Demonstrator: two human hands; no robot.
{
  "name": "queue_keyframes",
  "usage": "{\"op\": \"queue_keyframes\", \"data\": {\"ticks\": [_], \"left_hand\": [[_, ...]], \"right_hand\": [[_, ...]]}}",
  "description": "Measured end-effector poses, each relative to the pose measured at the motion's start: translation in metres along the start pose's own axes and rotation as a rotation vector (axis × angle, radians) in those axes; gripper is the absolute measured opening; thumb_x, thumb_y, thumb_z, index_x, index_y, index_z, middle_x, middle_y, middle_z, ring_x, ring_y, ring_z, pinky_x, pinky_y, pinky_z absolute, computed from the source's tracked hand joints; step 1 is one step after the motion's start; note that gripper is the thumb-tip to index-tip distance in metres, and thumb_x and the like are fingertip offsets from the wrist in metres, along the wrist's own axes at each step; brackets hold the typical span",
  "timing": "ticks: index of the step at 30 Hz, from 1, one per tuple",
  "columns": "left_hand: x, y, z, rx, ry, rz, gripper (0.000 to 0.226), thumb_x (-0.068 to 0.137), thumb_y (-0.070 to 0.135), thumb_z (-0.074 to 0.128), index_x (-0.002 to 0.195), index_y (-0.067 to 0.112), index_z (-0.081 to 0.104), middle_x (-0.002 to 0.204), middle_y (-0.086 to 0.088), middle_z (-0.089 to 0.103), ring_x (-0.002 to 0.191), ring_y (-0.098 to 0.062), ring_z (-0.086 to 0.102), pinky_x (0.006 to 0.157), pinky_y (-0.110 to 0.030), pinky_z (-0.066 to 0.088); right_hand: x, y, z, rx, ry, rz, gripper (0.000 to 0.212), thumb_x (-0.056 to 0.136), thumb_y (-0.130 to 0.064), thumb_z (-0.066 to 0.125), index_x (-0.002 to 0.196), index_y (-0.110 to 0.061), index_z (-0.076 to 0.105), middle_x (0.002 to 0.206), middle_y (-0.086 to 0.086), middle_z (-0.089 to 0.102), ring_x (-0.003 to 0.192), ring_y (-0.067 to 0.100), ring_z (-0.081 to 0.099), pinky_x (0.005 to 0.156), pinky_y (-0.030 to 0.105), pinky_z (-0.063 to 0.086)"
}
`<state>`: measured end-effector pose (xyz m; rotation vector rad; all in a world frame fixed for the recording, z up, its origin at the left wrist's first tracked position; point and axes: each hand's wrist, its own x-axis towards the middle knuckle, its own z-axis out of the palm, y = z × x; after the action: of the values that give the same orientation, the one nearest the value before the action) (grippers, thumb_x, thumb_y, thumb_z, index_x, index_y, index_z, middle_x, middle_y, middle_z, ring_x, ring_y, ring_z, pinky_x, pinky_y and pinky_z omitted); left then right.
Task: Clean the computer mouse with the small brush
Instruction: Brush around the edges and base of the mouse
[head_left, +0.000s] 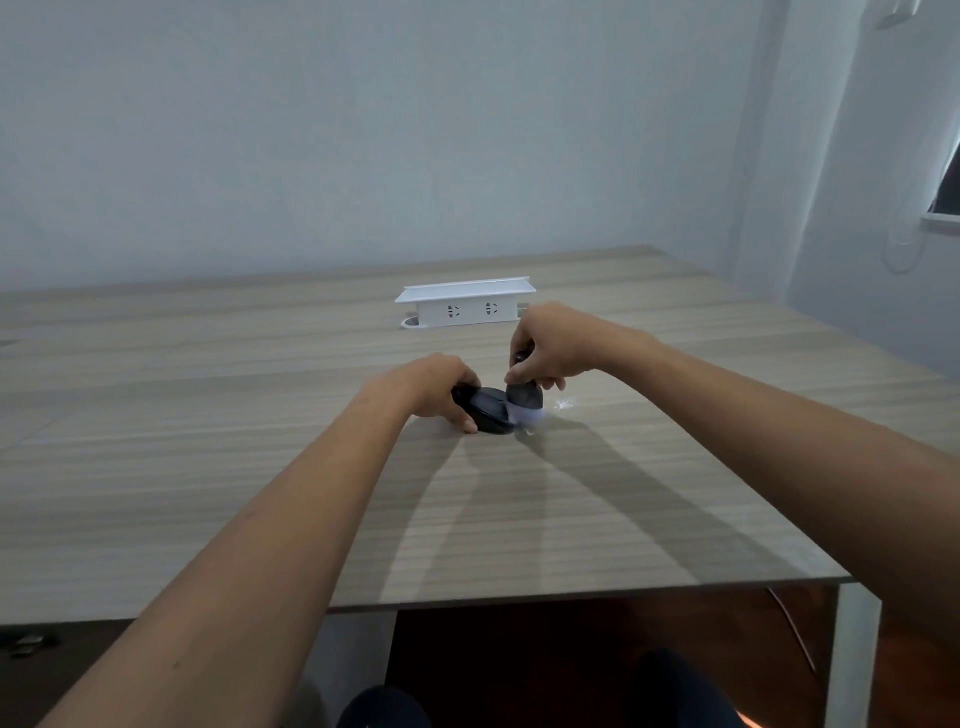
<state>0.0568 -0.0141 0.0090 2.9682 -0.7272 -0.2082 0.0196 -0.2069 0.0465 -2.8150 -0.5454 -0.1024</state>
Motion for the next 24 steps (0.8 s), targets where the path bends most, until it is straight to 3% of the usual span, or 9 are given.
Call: {"op": "queue_keyframes", "data": {"ticks": [6,10,16,21,24], "left_hand": [[0.000,-0.001,0.001,-0.003,0.002,0.005,0.052,0.081,0.034,0.085,0.127,0.013,0.069,0.120,-0.008,0.073,0.114,-0.030,0.066,0.102,-0.048,0.053],[-0.001,0.001,0.000,-0.003,-0.005,0.005,0.055,0.081,0.034,0.085,0.129,0.013,0.068,0.121,-0.007,0.072,0.115,-0.029,0.065,0.102,-0.047,0.052],[-0.001,0.002,-0.001,0.002,-0.006,0.012,0.048,0.083,0.032,0.083,0.123,0.010,0.070,0.118,-0.010,0.073,0.115,-0.031,0.065,0.100,-0.046,0.052],[-0.002,0.004,-0.002,-0.009,-0.014,-0.001,0.054,0.083,0.033,0.084,0.130,0.012,0.068,0.123,-0.008,0.071,0.117,-0.030,0.064,0.103,-0.046,0.051],[-0.002,0.004,-0.001,0.005,-0.009,-0.001,0.051,0.083,0.034,0.083,0.126,0.011,0.069,0.119,-0.010,0.072,0.114,-0.031,0.065,0.101,-0.047,0.052]], "right_hand": [[0.000,0.001,0.008,-0.004,0.033,0.037,0.014,0.082,-0.016,0.071,0.072,-0.008,0.074,0.051,0.001,0.067,0.033,0.004,0.058,0.040,0.012,0.041],[-0.003,0.000,-0.003,0.039,-0.024,0.022,0.015,0.080,-0.023,0.073,0.072,-0.011,0.076,0.052,-0.002,0.069,0.038,0.005,0.061,0.047,0.012,0.046],[-0.001,-0.001,0.004,-0.002,0.051,0.059,0.014,0.083,-0.016,0.070,0.076,-0.005,0.076,0.053,0.003,0.068,0.035,0.006,0.057,0.045,0.016,0.046],[-0.004,-0.005,-0.005,0.058,-0.029,0.037,0.015,0.080,-0.023,0.074,0.073,-0.010,0.076,0.050,-0.004,0.067,0.039,0.005,0.061,0.045,0.010,0.045],[-0.002,-0.001,-0.007,0.025,0.023,0.062,0.016,0.082,-0.019,0.072,0.074,-0.005,0.076,0.047,-0.004,0.064,0.034,0.003,0.057,0.044,0.014,0.045]]}}
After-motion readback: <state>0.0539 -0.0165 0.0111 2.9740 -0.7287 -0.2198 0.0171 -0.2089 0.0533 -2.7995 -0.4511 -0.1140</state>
